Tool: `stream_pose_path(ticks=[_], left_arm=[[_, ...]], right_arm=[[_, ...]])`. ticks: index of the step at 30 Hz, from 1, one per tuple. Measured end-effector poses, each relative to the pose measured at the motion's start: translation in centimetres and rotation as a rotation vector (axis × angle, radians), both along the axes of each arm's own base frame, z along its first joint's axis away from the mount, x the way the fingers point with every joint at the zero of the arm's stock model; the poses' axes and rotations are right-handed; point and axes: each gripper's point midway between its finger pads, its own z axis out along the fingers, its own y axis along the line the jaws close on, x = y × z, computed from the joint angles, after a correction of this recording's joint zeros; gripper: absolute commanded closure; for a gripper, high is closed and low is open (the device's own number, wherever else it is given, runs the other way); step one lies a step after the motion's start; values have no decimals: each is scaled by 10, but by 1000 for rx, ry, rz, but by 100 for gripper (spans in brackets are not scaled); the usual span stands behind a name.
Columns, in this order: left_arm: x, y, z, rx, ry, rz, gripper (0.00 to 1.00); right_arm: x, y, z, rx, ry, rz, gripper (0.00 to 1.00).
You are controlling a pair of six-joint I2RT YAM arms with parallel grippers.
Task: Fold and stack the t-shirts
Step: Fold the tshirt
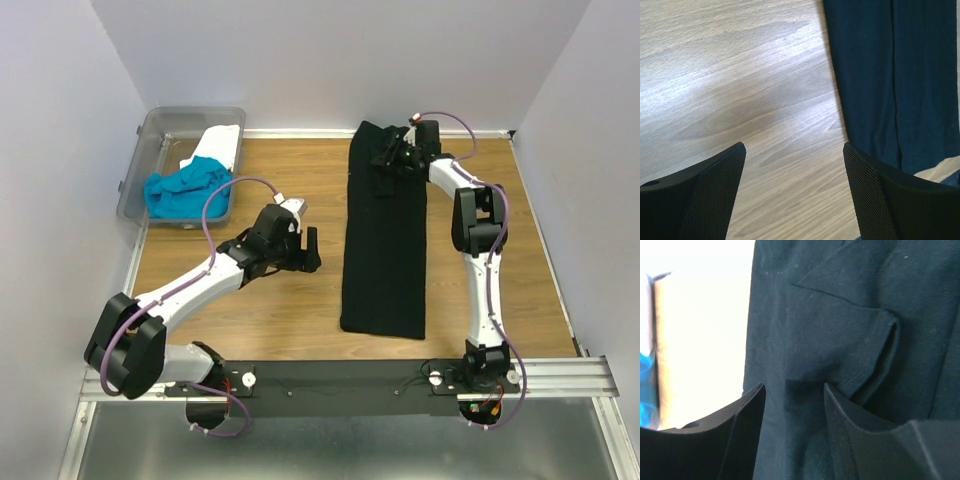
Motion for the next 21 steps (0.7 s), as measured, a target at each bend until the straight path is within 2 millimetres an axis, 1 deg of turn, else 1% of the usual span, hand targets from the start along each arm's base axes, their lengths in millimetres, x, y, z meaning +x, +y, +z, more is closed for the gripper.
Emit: stream_pose_path(ticks=[2, 5, 8, 9, 10, 11, 12, 13, 14, 16, 17, 18, 20, 21], left_arm=[[-1, 1, 1, -2, -3, 0, 13], [-4, 3, 2, -5, -9, -1, 13], [-7, 5, 3, -5, -13, -3, 13], [-8, 6, 2, -4, -11, -5, 13], [-10, 7, 1, -3, -9, -7, 13], [-12, 8, 0, -2, -7, -10, 13], [-15, 9, -1, 0, -3, -15, 13], [-17, 9, -3, 0, 5, -21, 13], [-21, 9, -5, -1, 15, -31, 13], [-27, 9, -9, -1, 36, -50, 13], [-30, 9, -11, -1, 43, -56, 13], [-33, 10, -13, 0, 57, -64, 13], [-42, 10, -19, -1, 84, -82, 13], [-45, 10, -22, -1, 96, -88, 13]], right_arm=[[-3, 8, 2, -2, 7, 24, 38], [-11, 13, 7, -11, 18, 38, 34], [-31, 7, 23, -40, 39, 20, 30], [-42, 3, 30, -54, 50, 7, 29], [-49, 0, 42, -62, 46, -3, 28], [-61, -5, 58, -80, 42, -21, 27], [-76, -12, 80, -95, 23, -44, 27], [-84, -15, 93, -101, 11, -55, 27], [-102, -21, 118, -117, -12, -80, 26], [-127, -32, 150, -138, -53, -122, 25], [-150, -39, 171, -151, -72, -147, 25], [-166, -42, 180, -158, -84, -160, 25], [-205, -48, 180, -191, -50, -176, 25], [-223, -49, 171, -210, -13, -177, 25]])
